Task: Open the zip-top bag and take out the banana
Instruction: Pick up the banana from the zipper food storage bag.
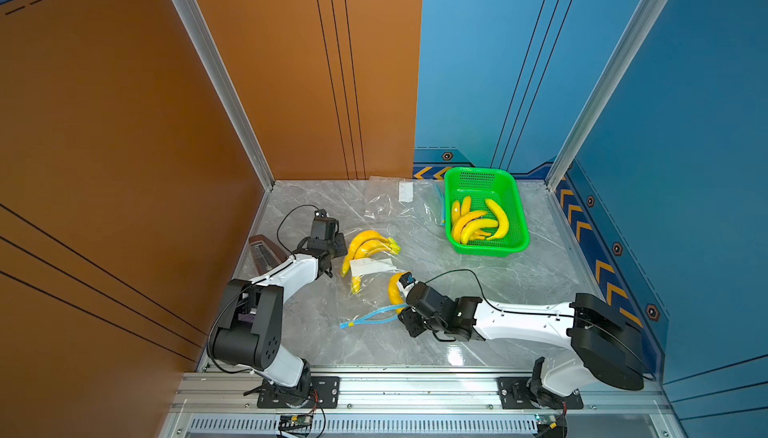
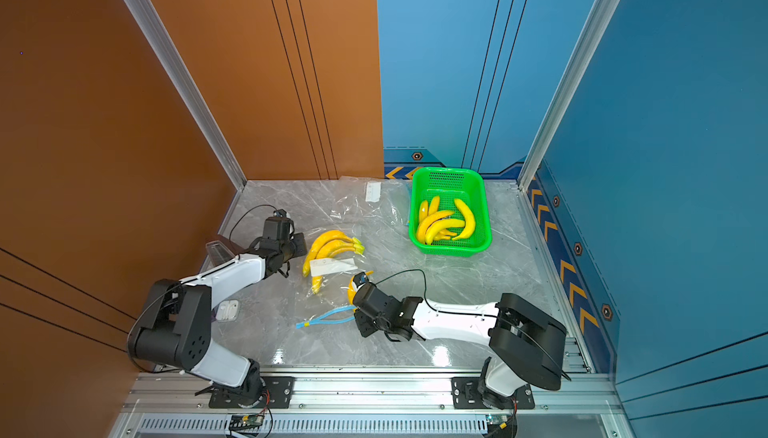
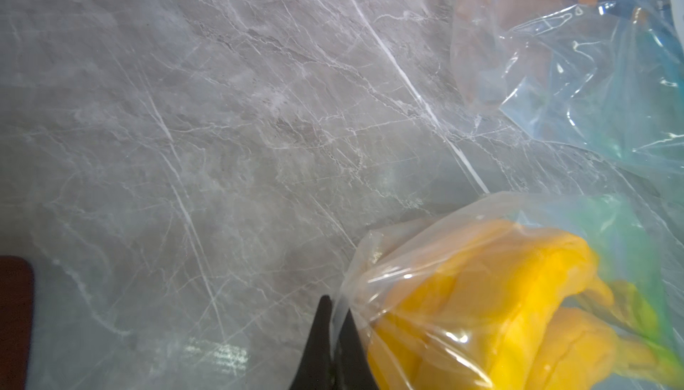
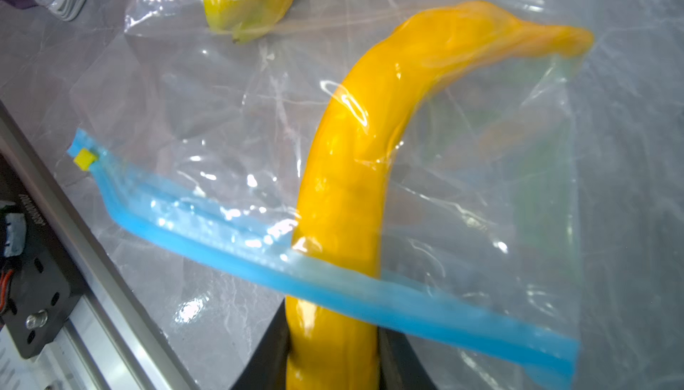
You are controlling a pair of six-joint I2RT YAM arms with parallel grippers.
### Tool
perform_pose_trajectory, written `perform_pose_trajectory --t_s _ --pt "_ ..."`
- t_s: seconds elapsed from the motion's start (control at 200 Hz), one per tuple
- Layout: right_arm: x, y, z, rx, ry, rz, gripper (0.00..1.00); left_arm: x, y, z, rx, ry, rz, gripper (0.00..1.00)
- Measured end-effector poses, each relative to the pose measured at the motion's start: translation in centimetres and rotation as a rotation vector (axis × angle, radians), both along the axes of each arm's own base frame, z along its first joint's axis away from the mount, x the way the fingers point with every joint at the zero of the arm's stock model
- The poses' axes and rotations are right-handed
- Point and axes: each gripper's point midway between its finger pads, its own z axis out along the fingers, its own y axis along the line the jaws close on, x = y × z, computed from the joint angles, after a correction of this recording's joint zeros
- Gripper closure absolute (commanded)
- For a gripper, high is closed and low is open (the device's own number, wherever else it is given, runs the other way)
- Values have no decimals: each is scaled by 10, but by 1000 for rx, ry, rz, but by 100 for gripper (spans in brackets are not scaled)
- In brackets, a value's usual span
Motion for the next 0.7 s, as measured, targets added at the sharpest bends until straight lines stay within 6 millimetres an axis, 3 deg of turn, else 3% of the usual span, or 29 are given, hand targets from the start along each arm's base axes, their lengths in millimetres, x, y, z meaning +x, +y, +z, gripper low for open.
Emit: perform_pose_trajectory --t_s 0.305,0.465,0.701 --pt "-26 -1 5 -30 -4 156 74 -2 17 -3 -1 19 68 100" --pt "-47 -4 9 -39 3 255 73 -2 44 -3 -9 19 164 100" --pt "-61 -11 -7 -115 21 338 75 -3 74 0 -18 1 302 100"
